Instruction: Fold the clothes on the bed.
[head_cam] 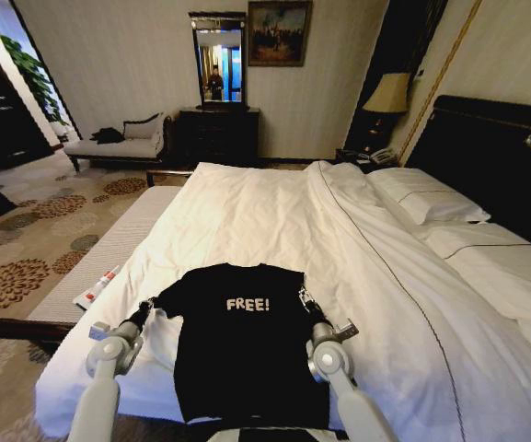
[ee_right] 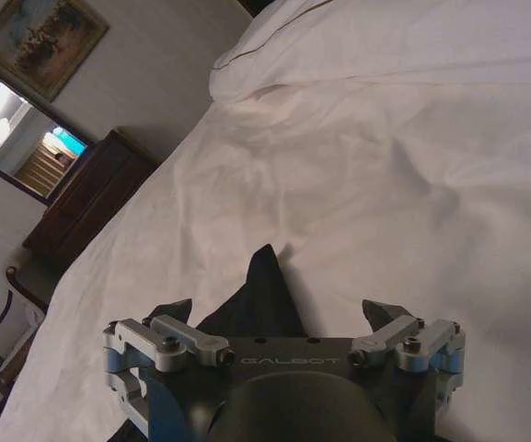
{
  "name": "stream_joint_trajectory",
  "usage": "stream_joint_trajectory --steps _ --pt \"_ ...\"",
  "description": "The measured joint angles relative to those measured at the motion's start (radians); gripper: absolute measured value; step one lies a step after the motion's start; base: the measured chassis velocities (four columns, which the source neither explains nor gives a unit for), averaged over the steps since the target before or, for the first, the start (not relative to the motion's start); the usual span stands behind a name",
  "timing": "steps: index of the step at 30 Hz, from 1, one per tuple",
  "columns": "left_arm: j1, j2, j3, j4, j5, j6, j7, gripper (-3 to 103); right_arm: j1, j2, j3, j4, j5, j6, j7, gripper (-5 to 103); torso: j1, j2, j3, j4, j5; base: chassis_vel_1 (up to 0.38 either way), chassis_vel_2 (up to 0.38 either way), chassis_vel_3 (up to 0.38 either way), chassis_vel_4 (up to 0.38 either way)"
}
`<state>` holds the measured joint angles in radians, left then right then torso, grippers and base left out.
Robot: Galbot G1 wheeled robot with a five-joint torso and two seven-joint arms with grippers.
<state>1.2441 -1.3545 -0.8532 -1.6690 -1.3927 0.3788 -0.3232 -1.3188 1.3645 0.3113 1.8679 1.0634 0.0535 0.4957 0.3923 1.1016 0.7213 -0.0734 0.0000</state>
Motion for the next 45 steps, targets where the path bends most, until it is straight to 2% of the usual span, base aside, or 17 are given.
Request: stream_joint_trajectory --steps 7,9,11,14,20,24,33,45 --pt "0.009 0.036 0.013 -0.094 -0.011 0.003 0.012 0 0.0 -0.004 0.007 -0.007 0.001 0.0 0.003 100 0.0 0.0 0.0 0.0002 -0.0001 0.0 0.0 0.0 0.0" --pt "0.016 0.078 0.05 -0.175 0.008 0.004 0.029 0 0.005 -0.005 0.002 -0.017 0.001 -0.001 0.003 100 0.0 0.0 0.0 -0.0002 0.0002 0.0 0.0 0.0 0.0" --pt "0.016 0.089 0.063 -0.191 0.017 0.004 0.032 0 0.008 -0.005 -0.001 -0.02 0.0 -0.001 0.004 100 0.0 0.0 0.0 0.0 0.0002 0.0 0.0 0.0 0.0" --pt "-0.001 0.134 0.169 -0.243 0.071 -0.001 0.038 0 0.015 0.001 -0.012 -0.03 -0.003 -0.001 0.004 100 0.0 0.0 0.0 0.0002 0.0003 0.0 0.0 0.0 0.0" --pt "-0.055 0.144 0.329 -0.195 0.166 -0.014 0.038 0 0.016 0.004 -0.014 -0.032 -0.007 -0.002 0.004 100 0.0 0.0 0.0 -0.0002 0.0001 0.0 0.0 0.0 0.0" --pt "-0.083 0.128 0.39 -0.155 0.206 -0.018 0.04 0 0.016 0.001 -0.009 -0.036 -0.007 -0.002 0.004 100 0.0 0.0 0.0 0.0 0.0 0.0 0.0 0.0 0.0" --pt "-0.133 0.104 0.483 -0.099 0.235 -0.022 0.041 0 0.016 0.012 -0.009 -0.047 -0.017 -0.002 0.004 100 0.0 0.0 0.0 0.0 0.0001 0.0 0.0 0.0 0.0" --pt "-0.14 0.087 0.552 -0.056 0.273 -0.029 0.05 0 0.016 0.024 -0.008 -0.058 -0.028 -0.002 0.004 100 0.0 0.0 0.0 0.0 0.0 0.0 0.0 0.0 0.0"
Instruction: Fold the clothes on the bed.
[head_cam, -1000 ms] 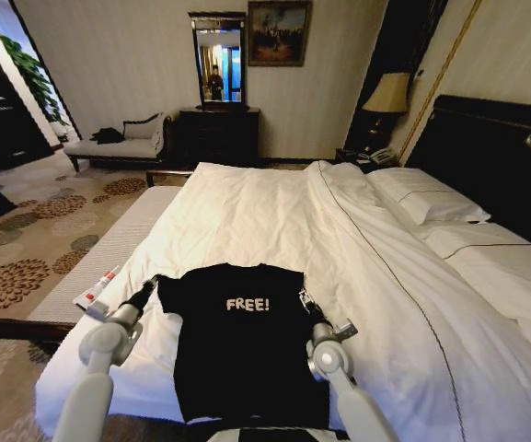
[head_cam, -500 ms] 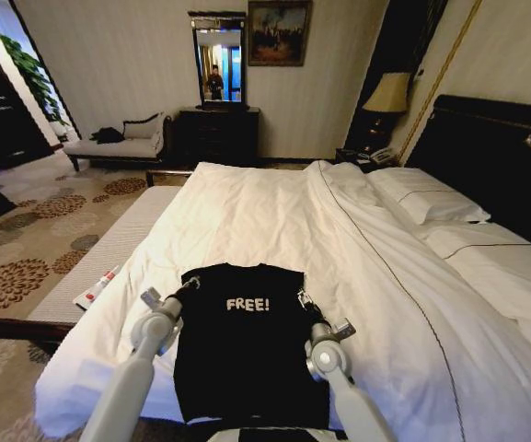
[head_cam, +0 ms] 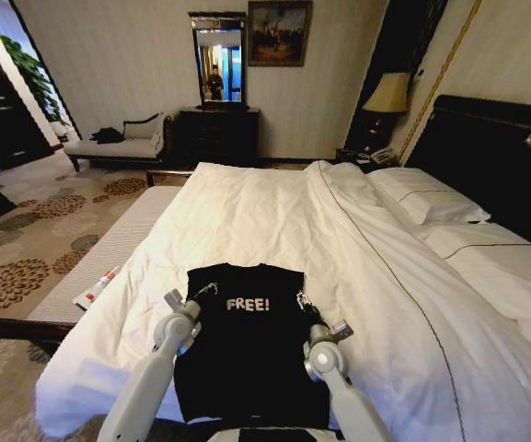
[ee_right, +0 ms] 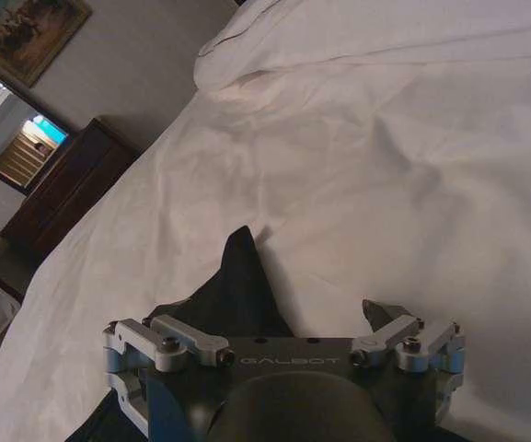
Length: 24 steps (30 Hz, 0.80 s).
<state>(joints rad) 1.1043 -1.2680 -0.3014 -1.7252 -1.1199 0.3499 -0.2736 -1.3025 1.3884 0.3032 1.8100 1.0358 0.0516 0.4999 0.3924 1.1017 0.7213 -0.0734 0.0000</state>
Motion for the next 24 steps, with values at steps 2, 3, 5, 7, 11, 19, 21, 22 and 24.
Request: stream_joint_trajectory --steps 2,3,5,7,11,19,21,22,24 --pt "0.012 -0.008 0.011 -0.002 0.024 -0.005 0.0 0 -0.004 0.004 0.002 -0.001 -0.004 0.001 0.0 100 0.0 0.0 0.0 0.0001 0.0 0.0 0.0 0.0 0.0" --pt "0.015 -0.011 0.012 -0.004 0.029 -0.006 -0.001 -1 -0.005 0.005 0.002 -0.001 -0.005 0.001 0.0 100 0.0 0.0 0.0 0.0001 0.0 0.0 0.0 0.0 0.0" --pt "0.022 -0.014 0.01 -0.015 0.033 -0.005 -0.003 4 -0.008 0.005 0.003 -0.001 -0.005 0.001 0.0 100 0.0 0.0 0.0 0.0 0.0 0.0 0.0 0.0 0.0" --pt "0.037 -0.019 -0.007 -0.035 0.035 0.005 -0.006 15 -0.009 0.005 0.003 -0.001 -0.006 0.001 0.0 100 0.0 0.0 0.0 0.0 0.0 0.0 0.0 0.0 0.0" --pt "0.07 -0.031 -0.07 -0.088 -0.016 0.026 -0.006 26 -0.009 0.007 0.002 -0.001 -0.008 0.001 0.0 100 0.0 0.0 0.0 0.0 0.0 0.0 0.0 0.0 0.0" --pt "0.149 -0.054 -0.206 -0.166 -0.11 0.034 -0.006 53 -0.013 0.009 -0.003 -0.002 -0.012 0.002 -0.001 100 0.0 0.0 0.0 0.0002 0.0 0.0 0.0 0.0 0.0" --pt "0.158 -0.05 -0.224 -0.145 -0.115 0.034 -0.016 64 -0.013 0.009 -0.006 -0.002 -0.012 0.002 -0.002 100 0.0 0.0 0.0 0.0002 0.0 0.0 0.0 0.0 0.0" --pt "0.164 -0.046 -0.228 -0.126 -0.114 0.034 -0.022 70 -0.012 0.008 -0.007 -0.001 -0.012 0.002 -0.002 100 0.0 0.0 0.0 0.0002 -0.0001 0.0 0.0 0.0 0.0" --pt "0.169 -0.045 -0.227 -0.107 -0.105 0.034 -0.025 76 -0.011 0.008 -0.008 0.001 -0.012 0.002 -0.002 100 0.0 0.0 0.0 0.0002 -0.0001 0.0 0.0 0.0 0.0"
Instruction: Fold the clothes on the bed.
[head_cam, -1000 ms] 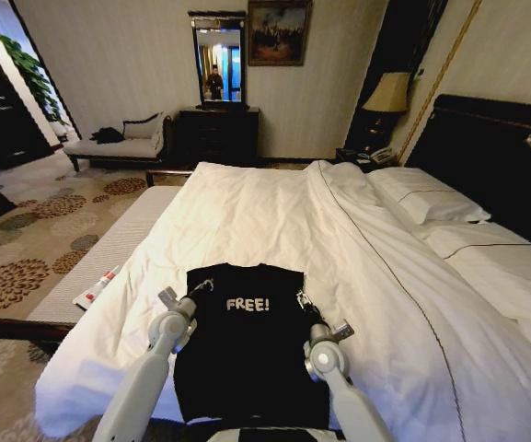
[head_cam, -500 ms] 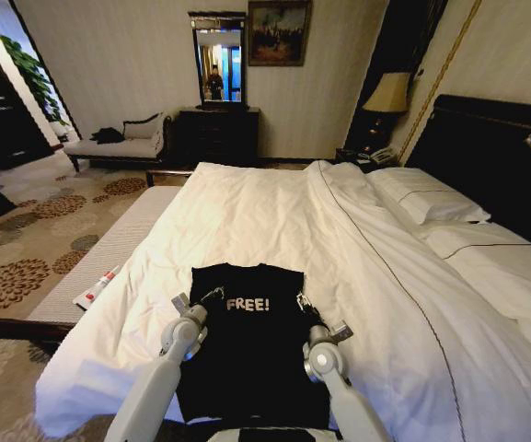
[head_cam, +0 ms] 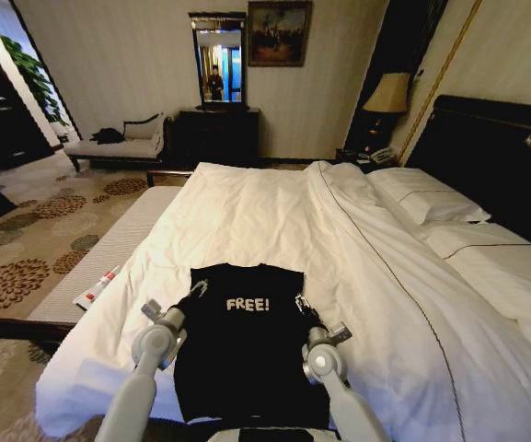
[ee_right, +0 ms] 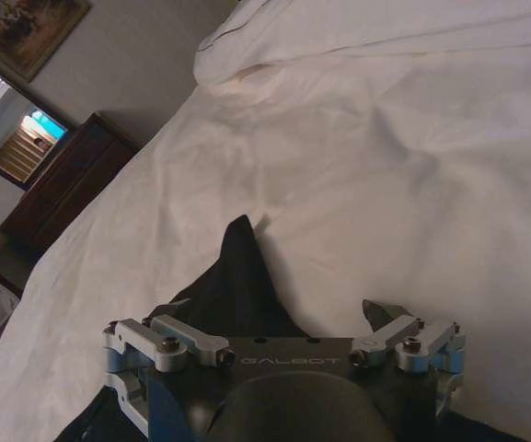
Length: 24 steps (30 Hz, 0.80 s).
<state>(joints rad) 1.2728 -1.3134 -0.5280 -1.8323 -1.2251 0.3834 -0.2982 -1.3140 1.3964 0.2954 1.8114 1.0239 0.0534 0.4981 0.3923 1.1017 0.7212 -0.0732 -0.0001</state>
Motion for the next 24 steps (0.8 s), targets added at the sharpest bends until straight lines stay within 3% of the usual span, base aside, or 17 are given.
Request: stream_joint_trajectory --steps 7,15,21,24 --pt "0.031 -0.023 0.075 0.011 0.091 -0.007 -0.005 98 -0.021 -0.006 0.006 0.026 0.0 0.001 0.0 100 0.0 0.0 0.0 -0.0005 0.0001 0.0 0.0 0.0 0.0" --pt "0.186 0.019 0.109 -0.1 0.207 -0.034 0.013 100 -0.037 -0.01 0.017 0.044 0.001 0.003 0.002 100 0.0 0.0 0.0 0.0 0.0001 0.0 0.0 0.0 0.0" --pt "0.253 0.04 0.062 -0.166 0.221 -0.043 0.017 100 -0.029 -0.009 0.011 0.044 0.0 0.004 0.004 100 0.0 0.0 0.0 -0.0001 0.0 0.0 0.0 0.0 0.0" --pt "0.282 0.041 -0.01 -0.26 0.174 -0.039 0.017 100 0.01 -0.025 0.01 0.026 0.009 -0.004 0.009 100 0.0 0.0 0.0 0.0 0.0001 0.0 0.0 0.0 0.0"
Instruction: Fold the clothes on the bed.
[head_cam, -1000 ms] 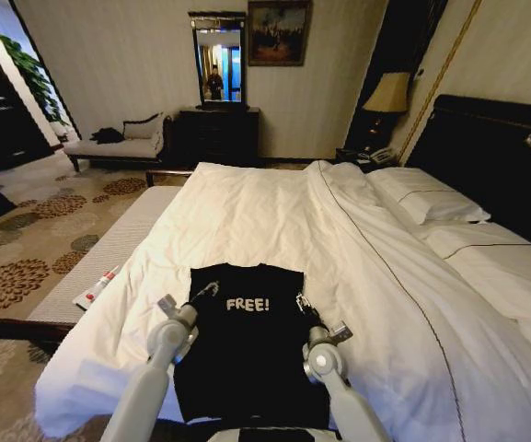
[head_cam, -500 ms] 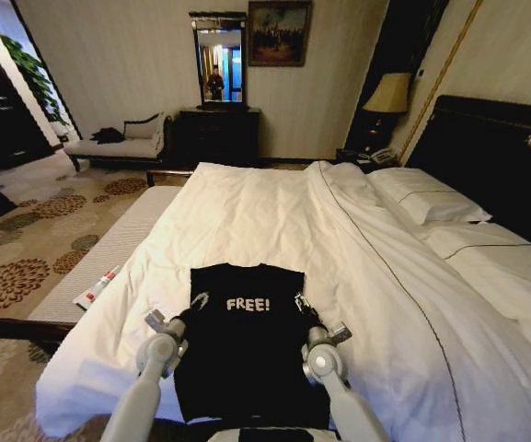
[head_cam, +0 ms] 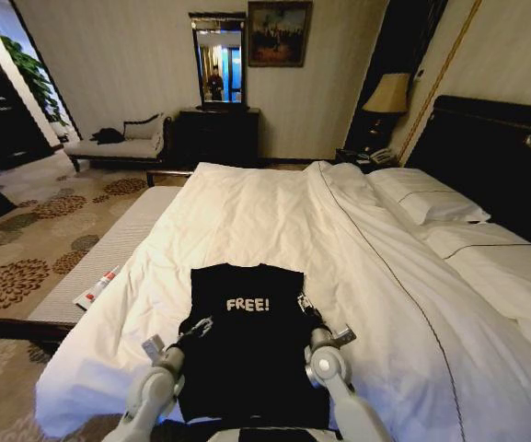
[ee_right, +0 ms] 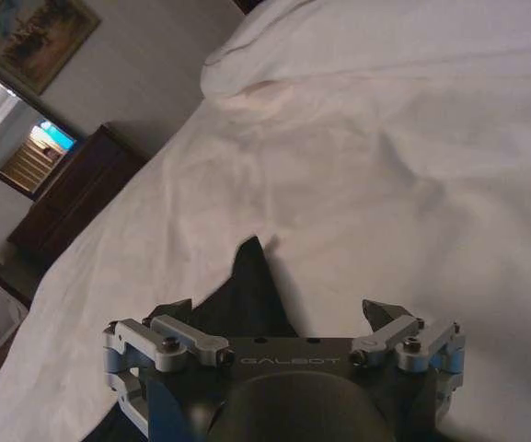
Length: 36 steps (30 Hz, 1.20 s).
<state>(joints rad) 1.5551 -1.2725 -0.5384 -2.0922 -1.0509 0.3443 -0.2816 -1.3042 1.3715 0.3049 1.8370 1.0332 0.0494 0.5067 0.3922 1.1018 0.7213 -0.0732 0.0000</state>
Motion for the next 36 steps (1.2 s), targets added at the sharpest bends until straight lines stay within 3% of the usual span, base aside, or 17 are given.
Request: stream_joint_trajectory --steps 3,9,11,14,16,17,22,29,35,36 --pt "0.001 0.001 -0.035 -0.048 -0.032 0.006 -0.001 100 0.028 -0.022 0.001 -0.018 0.001 -0.017 0.003 100 0.0 0.0 0.0 0.0001 0.0001 0.0 0.0 0.0 0.0" --pt "-0.062 0.037 -0.155 -0.202 -0.162 0.033 -0.012 100 0.179 -0.129 -0.013 -0.131 0.055 -0.101 -0.033 100 0.0 0.0 0.0 0.0 0.0 0.0 0.0 0.0 0.0" --pt "-0.096 0.055 -0.191 -0.245 -0.203 0.047 -0.029 100 0.251 -0.181 -0.039 -0.224 0.109 -0.14 -0.116 100 0.0 0.0 0.0 0.0001 0.0002 0.0 0.0 0.0 0.0" --pt "-0.115 0.063 -0.203 -0.256 -0.212 0.051 -0.036 100 0.284 -0.202 -0.057 -0.279 0.12 -0.151 -0.18 100 0.0 0.0 0.0 -0.0001 0.0 0.0 0.0 0.0 0.0" --pt "-0.15 0.071 -0.215 -0.258 -0.224 0.057 -0.046 100 0.325 -0.224 -0.091 -0.36 0.123 -0.161 -0.284 100 0.0 0.0 0.0 -0.0001 0.0002 0.0 0.0 0.0 0.0" --pt "-0.15 0.071 -0.215 -0.258 -0.224 0.057 -0.046 100 0.325 -0.224 -0.091 -0.36 0.123 -0.161 -0.284 100 0.0 0.0 0.0 -0.0001 0.0002 0.0 0.0 0.0 0.0" --pt "-0.229 0.081 -0.218 -0.194 -0.244 0.074 -0.066 100 0.379 -0.224 -0.136 -0.457 0.124 -0.173 -0.438 100 0.0 0.0 0.0 -0.0002 -0.0001 0.0 0.0 0.0 0.0" --pt "-0.3 0.096 -0.204 -0.093 -0.243 0.076 -0.075 100 0.404 -0.195 -0.156 -0.491 0.121 -0.171 -0.46 101 0.0 0.0 0.0 -0.0001 -0.0001 0.0 0.0 0.0 0.0" --pt "-0.387 0.099 -0.166 0.019 -0.265 0.096 -0.086 100 0.403 -0.18 -0.156 -0.492 0.118 -0.157 -0.457 76 0.0 0.0 0.0 -0.0002 0.0 0.0 0.0 0.0 0.0" --pt "-0.399 0.099 -0.156 0.042 -0.265 0.1 -0.088 100 0.402 -0.179 -0.155 -0.491 0.116 -0.155 -0.456 76 0.0 0.0 0.0 -0.0003 0.0 0.0 0.0 0.0 0.0"
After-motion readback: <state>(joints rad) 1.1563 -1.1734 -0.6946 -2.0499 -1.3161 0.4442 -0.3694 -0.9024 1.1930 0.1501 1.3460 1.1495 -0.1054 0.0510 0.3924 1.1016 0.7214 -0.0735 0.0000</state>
